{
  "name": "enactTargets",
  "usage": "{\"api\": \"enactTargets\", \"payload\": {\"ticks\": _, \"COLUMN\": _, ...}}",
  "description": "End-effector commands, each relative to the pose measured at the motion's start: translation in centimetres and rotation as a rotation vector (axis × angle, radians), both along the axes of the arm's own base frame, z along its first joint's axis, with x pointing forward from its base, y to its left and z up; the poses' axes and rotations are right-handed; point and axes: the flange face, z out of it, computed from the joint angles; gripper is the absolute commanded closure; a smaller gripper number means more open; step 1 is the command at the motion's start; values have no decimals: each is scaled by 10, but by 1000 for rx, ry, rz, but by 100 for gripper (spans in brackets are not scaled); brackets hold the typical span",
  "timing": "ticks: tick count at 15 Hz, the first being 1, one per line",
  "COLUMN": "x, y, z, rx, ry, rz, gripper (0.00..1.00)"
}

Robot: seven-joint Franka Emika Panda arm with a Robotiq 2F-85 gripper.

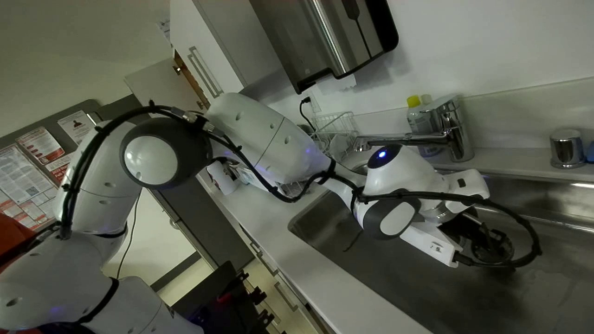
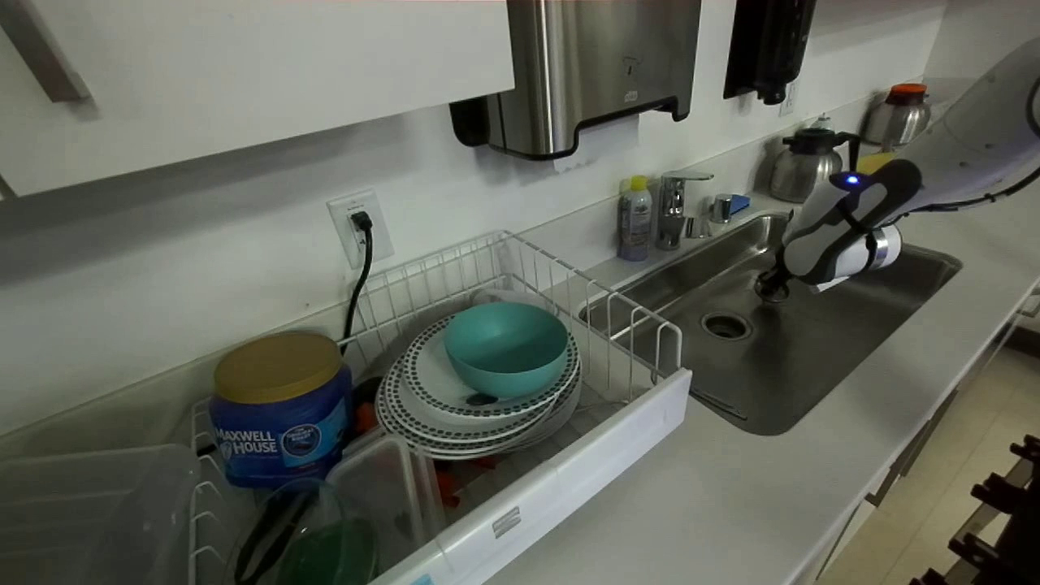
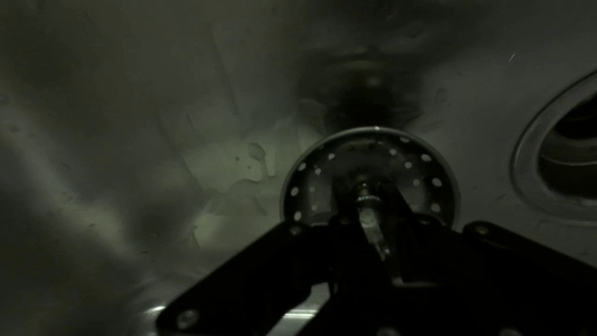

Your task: Close the tap, put the bowl to the dish rack, and open the sink plug

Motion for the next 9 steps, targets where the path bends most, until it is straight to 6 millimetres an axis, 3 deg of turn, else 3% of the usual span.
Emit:
{"api": "enactTargets", "payload": {"ticks": 1, "x": 2, "y": 0, "z": -1, "rx": 15, "ry": -31, "rz": -31, "gripper": 95}}
{"api": "enactTargets", "payload": {"ticks": 2, "x": 2, "y": 0, "z": 0, "rx": 14, "ry": -31, "rz": -31, "gripper": 70}}
{"api": "enactTargets", "payload": {"ticks": 3, "x": 2, "y": 0, "z": 1, "rx": 12, "ry": -30, "rz": -29, "gripper": 55}}
{"api": "enactTargets", "payload": {"ticks": 9, "x": -10, "y": 0, "z": 18, "rx": 3, "ry": -39, "rz": -29, "gripper": 11}}
